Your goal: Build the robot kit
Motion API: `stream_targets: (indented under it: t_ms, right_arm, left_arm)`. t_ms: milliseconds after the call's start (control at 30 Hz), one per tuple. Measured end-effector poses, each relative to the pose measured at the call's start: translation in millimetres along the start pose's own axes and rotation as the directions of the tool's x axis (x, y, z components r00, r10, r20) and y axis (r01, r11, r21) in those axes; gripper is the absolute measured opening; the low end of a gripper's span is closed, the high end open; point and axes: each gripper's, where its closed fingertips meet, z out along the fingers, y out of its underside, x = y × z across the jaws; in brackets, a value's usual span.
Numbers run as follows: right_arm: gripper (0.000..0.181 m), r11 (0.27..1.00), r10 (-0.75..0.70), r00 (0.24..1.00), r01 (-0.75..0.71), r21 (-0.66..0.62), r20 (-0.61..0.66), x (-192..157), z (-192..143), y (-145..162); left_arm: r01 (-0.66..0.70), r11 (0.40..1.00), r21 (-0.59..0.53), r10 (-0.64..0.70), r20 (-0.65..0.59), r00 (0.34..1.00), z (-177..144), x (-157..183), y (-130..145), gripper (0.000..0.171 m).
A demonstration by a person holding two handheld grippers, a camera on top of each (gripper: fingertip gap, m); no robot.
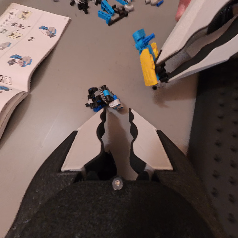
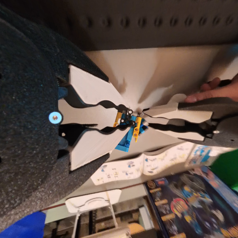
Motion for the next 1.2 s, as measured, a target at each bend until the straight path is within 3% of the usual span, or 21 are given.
stream_targets:
  t_ms: [67, 133, 200, 300, 400, 467, 533, 633, 733, 833, 933, 1200]
  right_arm:
    - [0.022, 0.990, 0.085, 0.996, -0.089, 0.109, 0.039, -4.2, -3.5, -13.3]
    - [0.022, 0.922, 0.284, 0.943, -0.318, 0.221, 0.173, -2.5, -10.9, -27.0]
    - [0.022, 0.744, 0.448, 0.812, -0.571, 0.347, 0.375, 8.7, -30.0, -45.9]
    - [0.021, 0.402, 0.492, 0.534, -0.840, 0.364, 0.688, 30.1, -64.1, -65.8]
    - [0.022, 0.205, 0.429, 0.369, -0.929, 0.309, 0.825, 42.7, -83.3, -69.9]
    - [0.022, 0.127, 0.359, 0.221, -0.974, 0.188, 0.907, 40.7, -87.4, -70.7]
    - [0.022, 0.121, 0.341, 0.175, -0.982, 0.142, 0.924, 38.2, -85.7, -70.3]
    - [0.022, 0.132, 0.219, 0.039, -0.991, 0.010, 0.975, 26.9, -96.1, -76.6]
    - [0.022, 0.224, 0.256, -0.014, -0.972, -0.074, 0.967, 7.7, -85.2, -75.1]
    - [0.022, 0.259, 0.248, -0.112, -0.949, -0.177, 0.962, -4.7, -82.8, -72.7]
    - [0.021, 0.257, 0.241, -0.129, -0.947, -0.191, 0.962, -4.9, -83.9, -70.7]
    - [0.021, 0.279, 0.263, -0.143, -0.936, -0.217, 0.954, -10.0, -82.2, -68.4]
  left_arm:
    - [0.009, 0.997, 0.080, -0.010, 0.010, 1.000, -12.4, -0.5, -11.9, 0.039]
    - [0.000, 0.986, 0.166, 0.002, -0.010, 1.000, -24.8, 3.7, -24.2, 0.039]
    - [0.011, 0.974, 0.224, 0.009, -0.086, 0.996, -32.9, 17.0, -32.4, 0.039]
    - [0.101, 0.951, 0.292, -0.023, -0.260, 0.965, -41.7, 42.4, -49.4, 0.045]
    - [0.084, 0.918, 0.387, 0.009, -0.233, 0.972, -44.8, 52.2, -71.4, 0.065]
    - [0.021, 0.878, 0.479, 0.069, -0.170, 0.983, -51.5, 60.7, -88.2, 0.071]
    - [0.020, 0.828, 0.561, 0.084, -0.158, 0.984, -59.7, 67.1, -102.1, 0.068]
    - [0.037, 0.806, 0.590, 0.121, -0.227, 0.966, -65.3, 79.4, -105.2, 0.070]
    - [0.006, 0.768, 0.641, 0.214, -0.266, 0.940, -78.4, 97.8, -107.0, 0.062]
    - [0.019, 0.741, 0.671, 0.281, -0.335, 0.899, -90.5, 116.4, -107.7, 0.049]
    - [-0.009, 0.749, 0.663, 0.329, -0.360, 0.873, -91.5, 127.2, -102.0, 0.030]
    - [-0.204, 0.760, 0.617, 0.373, -0.157, 0.914, -66.2, 120.3, -95.3, 0.030]
